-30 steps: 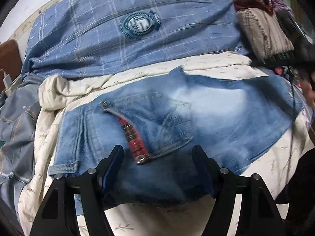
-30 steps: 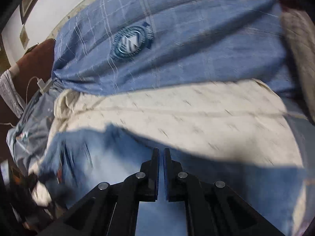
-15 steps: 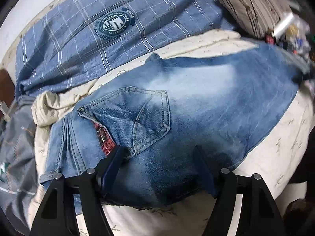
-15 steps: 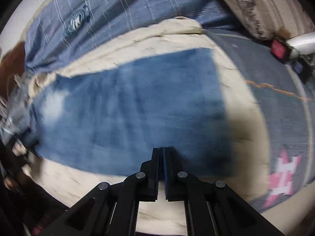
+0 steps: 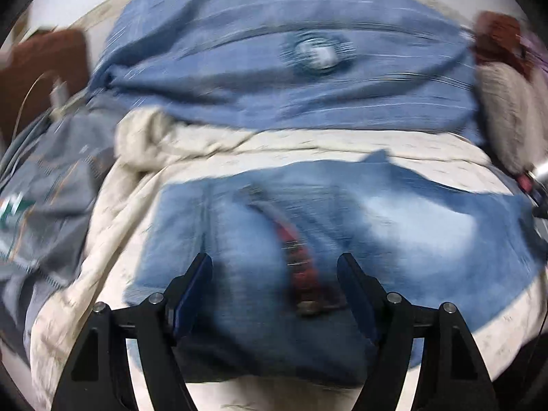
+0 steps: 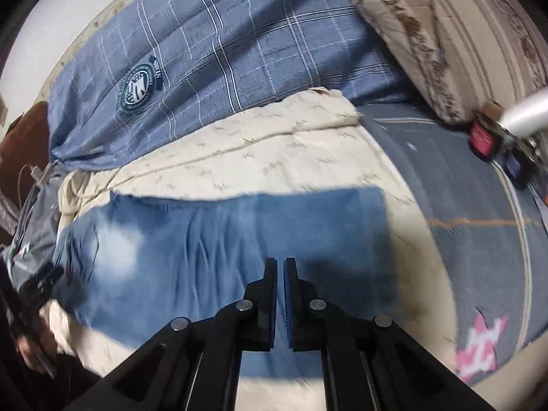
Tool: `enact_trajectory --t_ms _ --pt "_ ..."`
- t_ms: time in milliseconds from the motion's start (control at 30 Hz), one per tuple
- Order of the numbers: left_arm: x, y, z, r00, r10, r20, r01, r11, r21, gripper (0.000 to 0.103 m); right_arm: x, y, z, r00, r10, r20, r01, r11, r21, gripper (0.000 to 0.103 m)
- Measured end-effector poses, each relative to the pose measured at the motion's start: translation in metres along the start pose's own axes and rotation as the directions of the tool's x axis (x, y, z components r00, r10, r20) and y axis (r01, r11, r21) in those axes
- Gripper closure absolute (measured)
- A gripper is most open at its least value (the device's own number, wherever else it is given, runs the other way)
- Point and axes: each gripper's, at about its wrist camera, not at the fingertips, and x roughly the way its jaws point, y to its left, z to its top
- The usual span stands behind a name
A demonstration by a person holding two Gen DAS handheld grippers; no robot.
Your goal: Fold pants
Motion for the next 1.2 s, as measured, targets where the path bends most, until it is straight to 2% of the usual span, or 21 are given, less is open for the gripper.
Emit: enact_trajectory --t_ms 67,133,167,200,267,333,400,467,500,567,700,767,833,1000,1133,1200 --pt "0.004 0.013 0.000 0.999 0.051 -0.009 -0.051 0.998 -0.032 0.027 0.021 0.013 0.009 1.000 0.005 -0.010 -0.005 1.000 0.016 0.097" --pt "0.016 0.019 -0.002 0.991 0.126 -0.052 -0.127 0.992 -0.016 0.027 0.039 0.015 0.011 0.999 -0.045 -0.009 0.046 0.997 0.056 0.097" --pt "0.025 0.023 -0.004 0.987 0.128 -0.099 -0.131 0.991 -0.018 0.026 0.045 0.010 0.011 0.998 -0.064 -0.014 0.065 0.994 0.084 0.097" --pt "0.028 0.030 -0.007 0.987 0.100 -0.128 -0.107 0.993 -0.045 0.025 0.053 0.004 0.010 0.997 -0.079 -0.022 0.082 0.990 0.118 0.098" --pt "0.029 0.037 -0.008 0.988 0.077 -0.132 -0.087 0.993 -0.076 0.020 0.065 -0.013 0.009 0.996 -0.086 -0.036 0.092 0.976 0.199 0.098" --pt "0.031 0.038 -0.009 0.984 0.110 -0.138 -0.118 0.992 -0.048 0.013 0.066 -0.026 0.011 0.998 -0.056 -0.011 0.057 0.969 0.239 0.098" --pt "0.032 0.040 -0.009 0.984 0.109 -0.142 -0.117 0.992 -0.048 0.012 0.065 -0.033 0.013 0.992 -0.126 0.004 0.121 0.959 0.255 0.098" --pt "0.030 0.042 -0.009 0.984 0.104 -0.142 -0.113 0.992 -0.057 0.012 0.063 -0.034 0.012 0.993 -0.116 0.014 0.107 0.953 0.285 0.098" --pt "0.028 0.042 -0.009 0.985 0.104 -0.138 -0.114 0.991 -0.064 0.012 0.060 -0.027 0.011 0.993 -0.116 0.030 0.104 0.958 0.268 0.095" --pt "0.022 0.042 -0.006 0.988 0.108 -0.110 -0.117 0.991 -0.072 0.013 0.053 -0.003 0.009 0.992 -0.098 0.080 0.083 0.981 0.173 0.095" --pt "-0.004 0.033 -0.002 0.995 0.102 0.016 -0.101 0.993 -0.066 0.013 0.040 0.058 0.008 0.986 -0.038 0.165 0.041 0.999 -0.014 0.095" --pt "-0.013 0.022 -0.001 0.995 0.076 0.071 -0.074 0.997 -0.034 0.013 0.042 0.081 0.004 0.989 0.010 0.147 0.001 0.997 -0.075 0.095" --pt "-0.018 0.002 -0.003 0.995 0.033 0.094 -0.036 0.999 0.033 0.013 0.062 0.099 0.003 0.996 0.025 0.084 -0.015 0.993 -0.117 0.095" --pt "-0.007 -0.036 -0.008 0.999 -0.003 0.048 -0.005 0.985 0.173 0.013 0.097 0.122 -0.005 0.999 -0.033 -0.028 0.027 0.984 -0.174 0.095" --pt "0.016 -0.043 -0.015 0.996 0.053 -0.066 -0.037 0.976 0.213 0.013 0.103 0.110 0.000 0.999 -0.034 -0.010 0.033 0.991 -0.128 0.098" --pt "0.024 -0.040 -0.018 0.992 0.050 -0.114 -0.026 0.979 0.204 0.013 0.099 0.098 0.003 0.999 -0.050 0.001 0.050 0.995 -0.089 0.098"
